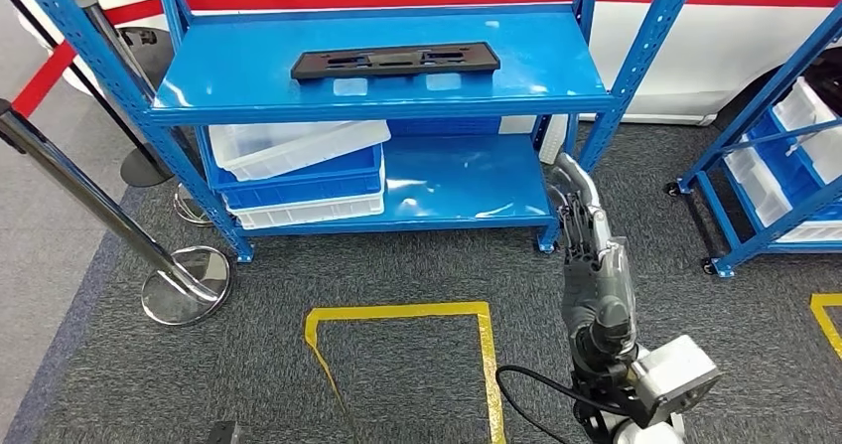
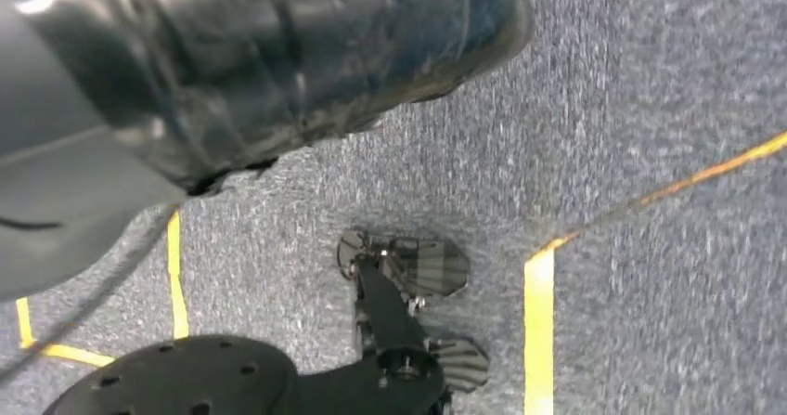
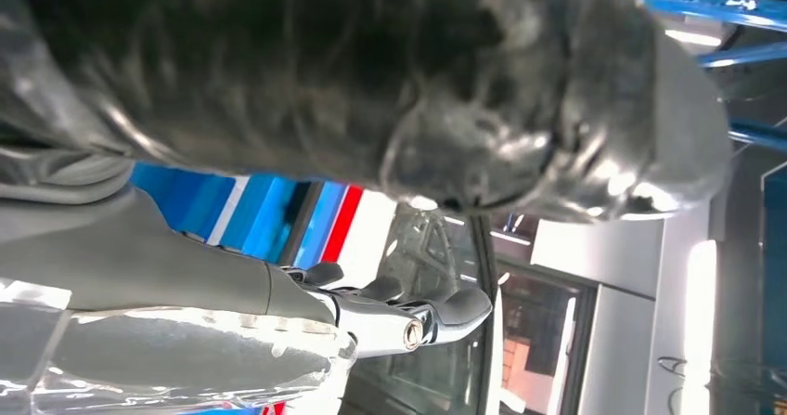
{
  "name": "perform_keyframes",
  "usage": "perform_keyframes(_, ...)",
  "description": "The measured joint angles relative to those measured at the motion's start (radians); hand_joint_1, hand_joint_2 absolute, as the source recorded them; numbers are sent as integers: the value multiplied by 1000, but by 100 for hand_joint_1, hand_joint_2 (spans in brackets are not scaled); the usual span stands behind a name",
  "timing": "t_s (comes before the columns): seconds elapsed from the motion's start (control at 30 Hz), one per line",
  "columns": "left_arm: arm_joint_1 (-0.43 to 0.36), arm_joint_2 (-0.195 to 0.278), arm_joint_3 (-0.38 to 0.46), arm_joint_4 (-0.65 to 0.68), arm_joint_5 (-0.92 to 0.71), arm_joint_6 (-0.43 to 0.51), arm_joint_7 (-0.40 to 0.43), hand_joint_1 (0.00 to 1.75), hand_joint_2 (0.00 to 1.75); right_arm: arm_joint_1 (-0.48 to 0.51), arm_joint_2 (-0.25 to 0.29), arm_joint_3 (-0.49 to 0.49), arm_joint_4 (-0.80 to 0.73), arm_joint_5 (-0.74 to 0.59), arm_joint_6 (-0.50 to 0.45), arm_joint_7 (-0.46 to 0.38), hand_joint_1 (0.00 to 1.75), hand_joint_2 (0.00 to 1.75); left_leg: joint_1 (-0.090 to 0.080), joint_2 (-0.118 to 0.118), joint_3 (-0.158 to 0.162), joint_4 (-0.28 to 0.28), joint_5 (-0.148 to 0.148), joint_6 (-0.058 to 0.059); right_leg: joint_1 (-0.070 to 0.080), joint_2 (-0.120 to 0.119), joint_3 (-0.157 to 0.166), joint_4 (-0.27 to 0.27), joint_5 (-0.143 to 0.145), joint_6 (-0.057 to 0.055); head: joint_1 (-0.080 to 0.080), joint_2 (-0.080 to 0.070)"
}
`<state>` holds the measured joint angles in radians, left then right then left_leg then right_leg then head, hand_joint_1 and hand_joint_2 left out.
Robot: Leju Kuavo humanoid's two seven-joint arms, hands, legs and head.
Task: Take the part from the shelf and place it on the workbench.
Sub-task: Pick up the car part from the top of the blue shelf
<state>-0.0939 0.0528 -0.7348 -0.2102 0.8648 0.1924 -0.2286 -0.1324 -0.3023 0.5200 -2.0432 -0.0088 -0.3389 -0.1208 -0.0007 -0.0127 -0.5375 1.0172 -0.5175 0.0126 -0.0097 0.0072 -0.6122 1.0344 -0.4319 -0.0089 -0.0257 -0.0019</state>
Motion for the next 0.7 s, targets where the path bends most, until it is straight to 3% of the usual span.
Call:
perform_keyframes(0.07, -2, 2, -4, 0, -5, -2, 0, 0, 0, -1, -1, 2, 0, 0, 2, -1, 0, 0, 2, 3, -28, 62, -33, -11, -5, -2, 14, -11, -4, -10, -3, 0)
perform_keyframes(0.13, -4, 2, -7, 0, -5, -4, -1, 0, 0, -1, -1, 4, 0, 0, 5, -2, 0, 0, 5, 5, -101, 189, -79, -19, -5, -4, 23, -13, -12, -16, -6, 0)
perform_keyframes(0.17, -4, 2, -9, 0, -4, -4, 0, 0, 0, 0, -1, 5, 1, -1, 6, -2, 0, 0, 7, 5, -138, 243, -88, -23, -4, -4, 28, -12, -17, -17, -6, 0)
perform_keyframes(0.2, -1, 2, -10, 0, -3, -5, 0, 0, 0, 1, -1, 6, 2, -3, 7, -2, 0, 0, 9, 5, -161, 267, -79, -25, -4, -4, 34, -12, -23, -17, -6, 0)
perform_keyframes(0.23, 1, 2, -11, 0, -2, -7, 0, 0, 0, 2, -2, 7, 3, -4, 8, -2, 0, 0, 10, 5, -165, 252, -50, -25, -4, -2, 41, -11, -29, -16, -6, 0)
perform_keyframes(0.3, 4, 3, -14, 0, -2, -11, 2, 0, 0, 3, -2, 8, 4, -6, 11, -2, 0, 0, 11, 6, -127, 134, 37, -22, -5, 0, 59, -9, -43, -10, -6, 0)
perform_keyframes(0.37, 2, 4, -15, 0, -2, -13, 3, 0, 0, 2, -2, 8, 4, -7, 14, -2, 0, 0, 7, 6, -81, 29, 77, -11, -3, 1, 69, -9, -56, 0, -6, 0)
perform_keyframes(0.47, 1, 5, -17, 0, -2, -14, 3, 0, 0, 2, -2, 8, 4, -9, 15, -2, 0, 0, 3, 5, -63, -2, 65, 9, 0, 1, 81, -10, -57, 16, -4, 0)
perform_keyframes(0.53, 2, 5, -17, 0, -2, -14, 3, 0, 0, 1, -3, 9, 4, -9, 15, -3, 0, 0, 6, 5, -43, -13, 60, 23, -1, -1, 75, 20, -69, 23, -2, 0)
perform_keyframes(0.57, 3, 5, -17, 0, -2, -14, 3, 0, 0, 1, -4, 9, 4, -9, 15, -3, 0, 0, 8, 6, -32, -16, 57, 30, -2, -2, 56, 59, -86, 26, 0, 0)
perform_keyframes(0.63, 2, 5, -18, 0, -2, -14, 3, 0, 0, 2, -5, 9, 4, -8, 14, -3, 0, 0, 8, 6, -20, -18, 48, 39, -2, -3, -17, 180, -134, 33, 4, 0)
perform_keyframes(0.7, 2, 5, -18, 0, -1, -14, 3, 0, 0, 5, -7, 9, 5, -8, 14, -3, 0, 0, 7, 5, -8, -18, 36, 40, -3, -3, -88, 266, -150, 36, 5, 0)
